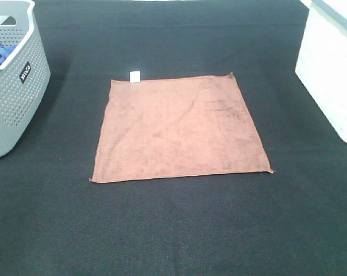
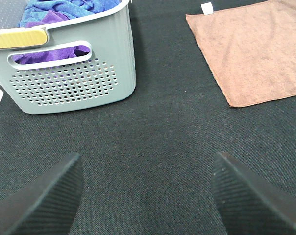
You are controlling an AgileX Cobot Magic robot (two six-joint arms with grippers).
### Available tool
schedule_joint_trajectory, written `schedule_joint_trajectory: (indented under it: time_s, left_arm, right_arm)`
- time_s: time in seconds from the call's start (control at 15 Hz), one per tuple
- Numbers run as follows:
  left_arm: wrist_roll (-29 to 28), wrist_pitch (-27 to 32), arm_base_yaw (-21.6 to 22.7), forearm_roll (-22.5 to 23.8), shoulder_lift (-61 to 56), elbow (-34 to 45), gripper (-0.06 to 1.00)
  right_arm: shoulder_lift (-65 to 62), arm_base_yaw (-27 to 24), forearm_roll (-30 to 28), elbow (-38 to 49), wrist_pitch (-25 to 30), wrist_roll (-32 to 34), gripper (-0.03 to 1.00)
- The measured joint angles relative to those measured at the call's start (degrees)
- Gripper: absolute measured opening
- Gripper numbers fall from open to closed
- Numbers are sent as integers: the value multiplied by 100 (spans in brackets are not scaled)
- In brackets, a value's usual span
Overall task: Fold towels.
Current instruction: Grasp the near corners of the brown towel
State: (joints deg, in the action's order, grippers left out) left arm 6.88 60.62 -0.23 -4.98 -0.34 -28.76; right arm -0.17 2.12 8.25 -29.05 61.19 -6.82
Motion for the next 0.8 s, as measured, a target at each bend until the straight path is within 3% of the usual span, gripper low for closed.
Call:
schedule_joint_trajectory:
  time_s: [0.8]
  left_arm:
    - [0,0,0,0,0,0,70]
  right_arm:
    - [0,0,0,0,0,0,76]
